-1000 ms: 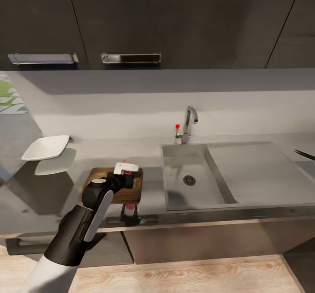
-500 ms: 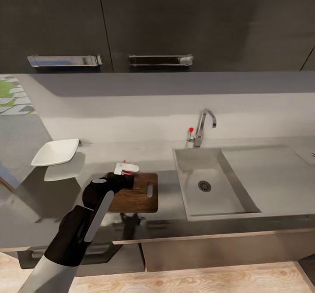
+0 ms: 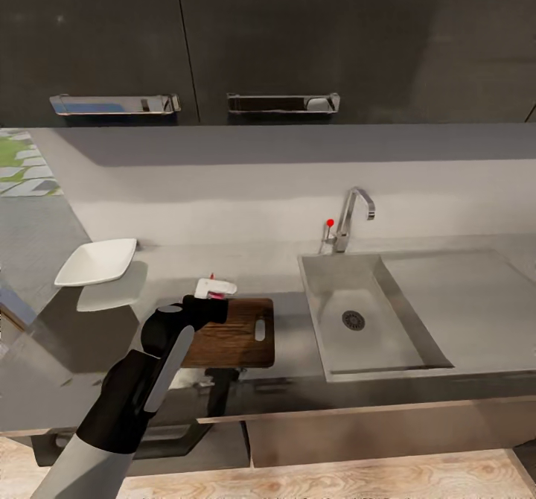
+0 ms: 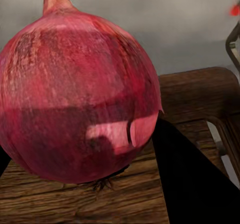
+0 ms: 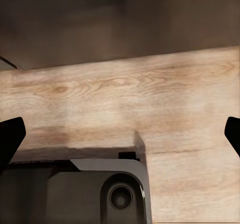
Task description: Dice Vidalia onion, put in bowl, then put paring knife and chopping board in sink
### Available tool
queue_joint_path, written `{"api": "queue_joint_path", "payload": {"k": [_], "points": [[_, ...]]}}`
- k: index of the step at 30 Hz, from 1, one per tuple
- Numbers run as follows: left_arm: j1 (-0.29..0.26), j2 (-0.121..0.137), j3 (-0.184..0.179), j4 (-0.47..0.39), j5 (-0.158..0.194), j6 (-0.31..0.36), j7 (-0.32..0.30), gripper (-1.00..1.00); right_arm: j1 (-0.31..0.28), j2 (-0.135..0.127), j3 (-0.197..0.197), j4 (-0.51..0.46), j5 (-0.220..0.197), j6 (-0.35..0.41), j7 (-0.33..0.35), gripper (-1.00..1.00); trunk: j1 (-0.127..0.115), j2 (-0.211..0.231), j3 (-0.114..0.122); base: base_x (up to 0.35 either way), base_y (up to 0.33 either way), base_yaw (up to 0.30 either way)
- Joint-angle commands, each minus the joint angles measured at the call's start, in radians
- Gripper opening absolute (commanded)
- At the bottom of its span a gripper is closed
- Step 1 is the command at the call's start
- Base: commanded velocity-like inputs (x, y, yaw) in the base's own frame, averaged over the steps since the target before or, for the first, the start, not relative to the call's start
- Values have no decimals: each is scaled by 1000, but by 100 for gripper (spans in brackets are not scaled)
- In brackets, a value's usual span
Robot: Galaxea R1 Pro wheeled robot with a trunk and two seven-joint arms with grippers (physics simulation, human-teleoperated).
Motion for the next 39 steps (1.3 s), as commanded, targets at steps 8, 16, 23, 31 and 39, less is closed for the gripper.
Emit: {"api": "queue_joint_path", "payload": {"k": [8,16,23,31,39], "points": [[-1,0,-1,13,8,4,8,-100,0,-1,6,-1,-11,-2,3,100,0,-2,-2,-90,0,0],[-1,0,-1,25,9,4,8,-100,0,-1,6,-1,-11,-1,3,100,0,-2,-2,-3,0,0],[0,0,-1,39,9,3,7,-100,0,-1,6,-1,-11,0,3,100,0,-2,-4,0,0,0],[-1,0,-1,52,9,1,7,-100,0,-2,5,-1,-11,0,3,100,0,-2,-13,0,0,0],[-1,0,-1,55,9,1,7,-100,0,-2,5,-1,-11,0,3,100,0,-2,-23,0,0,0]]}}
